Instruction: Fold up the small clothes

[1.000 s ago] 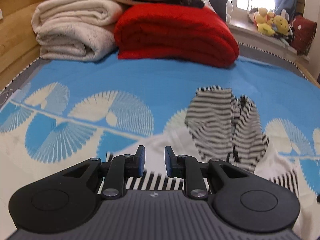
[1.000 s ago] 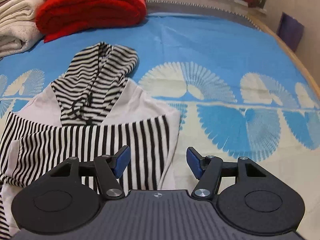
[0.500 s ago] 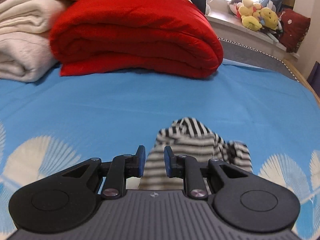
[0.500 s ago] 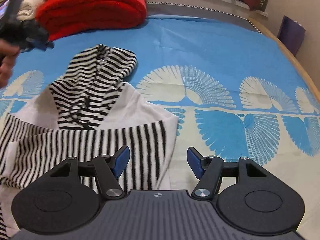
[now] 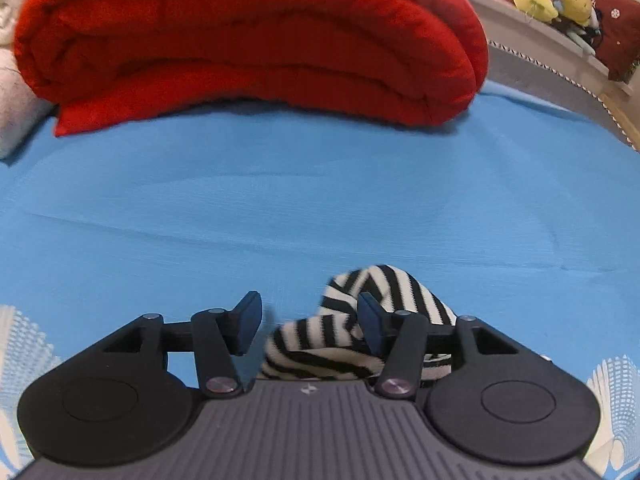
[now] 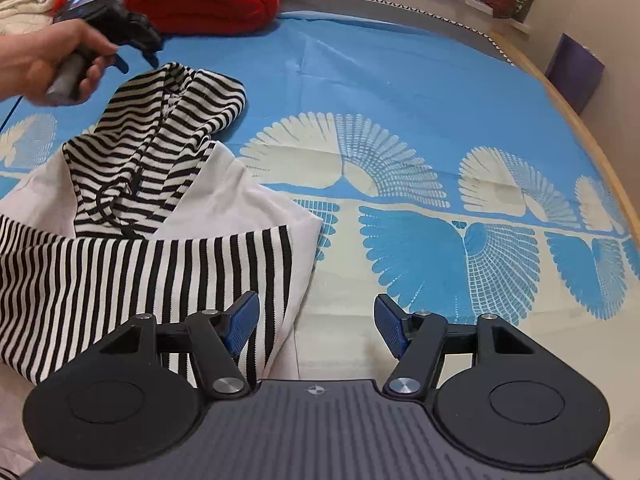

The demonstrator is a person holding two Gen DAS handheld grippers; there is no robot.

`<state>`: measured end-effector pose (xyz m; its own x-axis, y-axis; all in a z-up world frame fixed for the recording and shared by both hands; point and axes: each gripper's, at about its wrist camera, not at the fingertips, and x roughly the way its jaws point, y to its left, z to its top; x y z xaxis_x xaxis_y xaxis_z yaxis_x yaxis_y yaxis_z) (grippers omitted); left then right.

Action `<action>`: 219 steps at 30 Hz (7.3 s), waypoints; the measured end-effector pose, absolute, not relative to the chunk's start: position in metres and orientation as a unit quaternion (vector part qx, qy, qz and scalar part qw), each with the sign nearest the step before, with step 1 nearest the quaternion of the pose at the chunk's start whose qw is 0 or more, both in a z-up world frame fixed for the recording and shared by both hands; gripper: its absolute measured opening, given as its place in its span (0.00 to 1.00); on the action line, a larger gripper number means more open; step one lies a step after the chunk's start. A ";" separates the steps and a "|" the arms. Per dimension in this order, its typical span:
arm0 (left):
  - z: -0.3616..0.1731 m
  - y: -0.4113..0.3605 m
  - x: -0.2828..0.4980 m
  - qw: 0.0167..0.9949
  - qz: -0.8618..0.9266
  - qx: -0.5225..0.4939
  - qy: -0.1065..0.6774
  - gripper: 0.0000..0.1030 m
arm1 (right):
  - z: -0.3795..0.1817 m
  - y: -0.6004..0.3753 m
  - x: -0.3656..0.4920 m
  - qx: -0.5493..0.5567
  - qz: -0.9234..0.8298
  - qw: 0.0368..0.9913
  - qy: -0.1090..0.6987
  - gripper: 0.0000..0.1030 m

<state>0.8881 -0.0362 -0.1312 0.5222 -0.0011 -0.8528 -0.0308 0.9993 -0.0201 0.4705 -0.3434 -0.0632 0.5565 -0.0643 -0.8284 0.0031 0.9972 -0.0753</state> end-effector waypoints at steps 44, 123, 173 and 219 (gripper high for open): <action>-0.122 0.072 0.513 0.770 -0.040 -0.218 0.599 0.29 | -0.076 -0.329 0.475 0.264 0.034 0.813 0.519 0.53; -0.120 0.105 0.506 0.783 -0.056 -0.170 0.596 0.03 | -0.118 -0.326 0.475 0.297 0.024 0.778 0.553 0.01; 0.027 0.084 0.375 0.905 -0.059 -0.013 0.422 0.23 | 0.037 -0.368 0.338 0.259 0.051 0.893 0.365 0.52; -0.101 0.132 0.199 0.799 0.082 -0.164 0.572 0.08 | -0.137 -0.366 0.155 0.192 -0.029 0.823 0.534 0.32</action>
<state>0.1987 0.1325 -0.1011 0.3315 -0.0561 -0.9418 -0.3198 0.9325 -0.1681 0.1555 -0.3662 -0.1369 0.4287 0.1575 -0.8896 0.2514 0.9250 0.2849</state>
